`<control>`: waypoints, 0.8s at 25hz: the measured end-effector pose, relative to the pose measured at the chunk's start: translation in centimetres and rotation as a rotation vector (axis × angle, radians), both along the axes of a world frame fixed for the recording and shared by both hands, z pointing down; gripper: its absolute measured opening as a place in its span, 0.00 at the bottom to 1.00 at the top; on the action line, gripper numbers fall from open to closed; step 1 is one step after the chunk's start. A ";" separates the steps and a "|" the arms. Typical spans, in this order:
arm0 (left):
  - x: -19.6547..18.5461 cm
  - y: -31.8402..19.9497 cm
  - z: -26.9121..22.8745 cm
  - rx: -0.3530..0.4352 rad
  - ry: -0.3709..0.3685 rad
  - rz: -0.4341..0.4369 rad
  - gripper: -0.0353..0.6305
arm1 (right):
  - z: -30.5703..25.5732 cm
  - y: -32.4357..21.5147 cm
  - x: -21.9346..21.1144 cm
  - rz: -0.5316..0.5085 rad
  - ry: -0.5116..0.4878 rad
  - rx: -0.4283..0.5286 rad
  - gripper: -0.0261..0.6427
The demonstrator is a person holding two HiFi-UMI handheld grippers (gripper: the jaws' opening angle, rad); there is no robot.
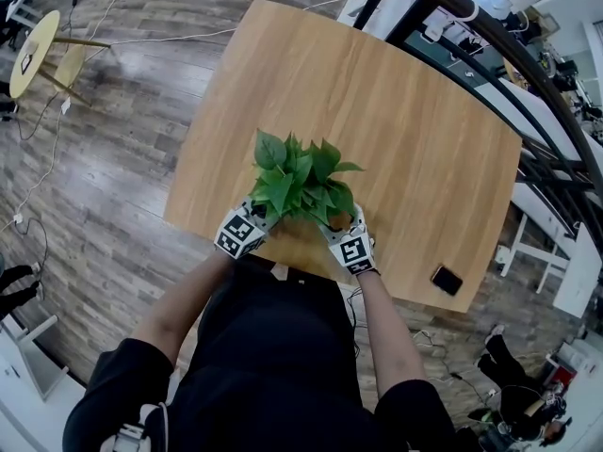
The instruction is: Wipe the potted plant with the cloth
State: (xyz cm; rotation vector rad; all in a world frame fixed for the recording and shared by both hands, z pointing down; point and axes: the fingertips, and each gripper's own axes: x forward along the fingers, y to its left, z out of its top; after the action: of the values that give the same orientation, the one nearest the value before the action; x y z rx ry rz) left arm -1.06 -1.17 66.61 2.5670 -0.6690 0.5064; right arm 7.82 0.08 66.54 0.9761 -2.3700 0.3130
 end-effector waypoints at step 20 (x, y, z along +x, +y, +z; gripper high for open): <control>0.3 1.2 -0.2 0.021 -0.013 0.030 0.27 | -0.5 -0.3 -2.4 0.053 0.014 0.028 0.45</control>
State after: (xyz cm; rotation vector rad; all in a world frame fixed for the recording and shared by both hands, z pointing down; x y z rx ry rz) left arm -0.75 0.02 66.42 2.5992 -0.6448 0.5295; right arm 5.44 -0.21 66.08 1.0521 -2.3449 0.2924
